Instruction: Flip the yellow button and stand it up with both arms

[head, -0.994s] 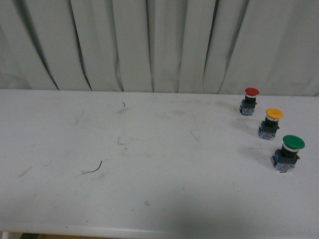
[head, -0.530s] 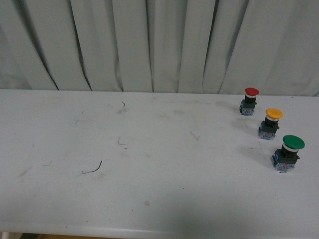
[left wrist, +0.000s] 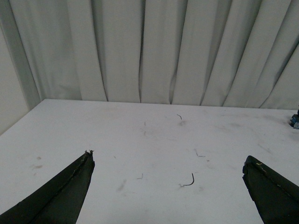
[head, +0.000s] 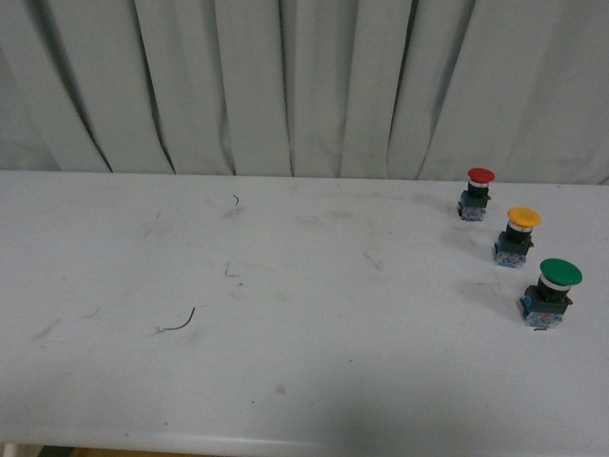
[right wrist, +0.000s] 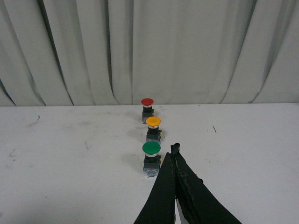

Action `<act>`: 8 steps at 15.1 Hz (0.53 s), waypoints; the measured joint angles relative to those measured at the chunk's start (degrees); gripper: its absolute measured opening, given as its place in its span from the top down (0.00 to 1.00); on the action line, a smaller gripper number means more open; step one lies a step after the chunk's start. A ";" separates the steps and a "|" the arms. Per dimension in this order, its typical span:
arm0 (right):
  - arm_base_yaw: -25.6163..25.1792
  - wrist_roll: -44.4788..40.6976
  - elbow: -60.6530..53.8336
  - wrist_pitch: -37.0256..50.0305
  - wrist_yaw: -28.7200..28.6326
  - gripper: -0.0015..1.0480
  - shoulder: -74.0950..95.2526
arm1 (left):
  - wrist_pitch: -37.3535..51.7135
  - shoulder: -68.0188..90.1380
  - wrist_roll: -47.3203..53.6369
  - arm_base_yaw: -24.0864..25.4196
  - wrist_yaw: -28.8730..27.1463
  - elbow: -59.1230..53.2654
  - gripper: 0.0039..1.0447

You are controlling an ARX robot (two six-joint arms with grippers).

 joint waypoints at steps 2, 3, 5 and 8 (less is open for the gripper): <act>0.00 0.00 0.00 0.00 0.00 0.90 -0.02 | -0.02 0.00 0.00 0.00 0.00 0.00 0.06; 0.00 0.00 0.00 0.00 0.00 0.77 -0.02 | -0.02 0.00 0.00 0.00 0.00 0.00 0.06; 0.00 0.00 0.00 0.00 0.00 0.53 -0.02 | -0.04 0.00 0.00 0.00 0.00 0.00 0.06; 0.00 0.00 0.00 0.02 0.00 0.18 -0.02 | -0.02 0.00 0.00 0.00 0.00 0.00 0.06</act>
